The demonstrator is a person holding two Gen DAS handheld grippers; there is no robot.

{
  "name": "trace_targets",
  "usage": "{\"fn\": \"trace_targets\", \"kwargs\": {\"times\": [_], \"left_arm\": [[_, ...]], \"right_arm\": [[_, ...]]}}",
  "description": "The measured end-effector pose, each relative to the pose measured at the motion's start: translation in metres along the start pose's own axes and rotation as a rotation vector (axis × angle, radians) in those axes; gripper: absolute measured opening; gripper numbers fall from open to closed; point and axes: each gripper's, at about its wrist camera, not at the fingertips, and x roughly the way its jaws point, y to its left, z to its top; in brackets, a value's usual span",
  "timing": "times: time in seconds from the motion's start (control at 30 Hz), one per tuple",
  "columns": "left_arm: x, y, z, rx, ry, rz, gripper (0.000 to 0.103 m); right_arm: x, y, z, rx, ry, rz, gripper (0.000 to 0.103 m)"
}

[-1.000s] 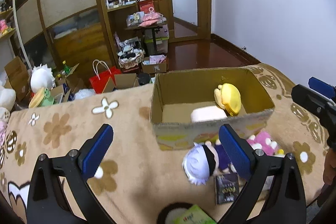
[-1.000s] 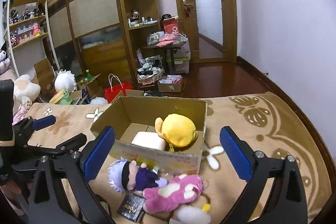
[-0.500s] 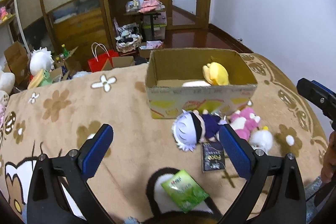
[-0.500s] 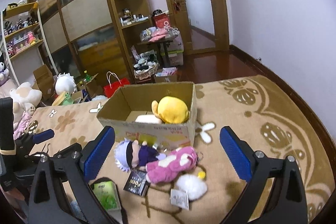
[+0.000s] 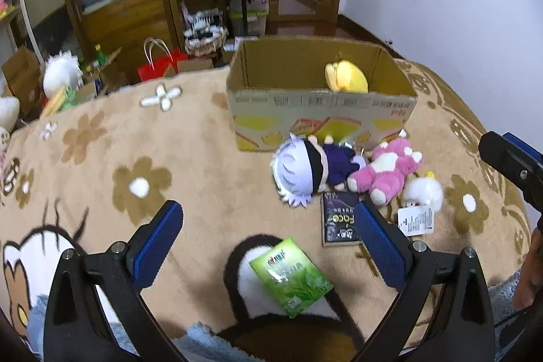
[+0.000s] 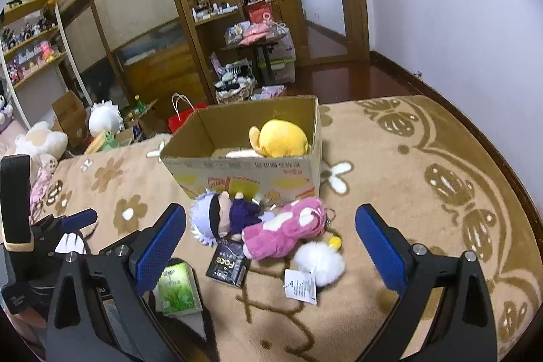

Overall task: Organize soft objects
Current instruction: 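Move both tools back toward the remaining items beside the box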

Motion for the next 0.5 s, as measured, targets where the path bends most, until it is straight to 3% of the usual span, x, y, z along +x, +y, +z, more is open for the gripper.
{"fn": "trace_targets", "kwargs": {"times": [0.37, 0.5], "left_arm": [[0.049, -0.004, -0.01, -0.046, 0.162, -0.03, 0.1], [0.062, -0.004, -0.014, -0.048, 0.228, -0.077, 0.1]], "right_arm": [[0.039, -0.015, -0.016, 0.061, 0.116, -0.039, 0.102], [0.051, -0.022, -0.021, 0.088, 0.148, -0.053, 0.102]]}}
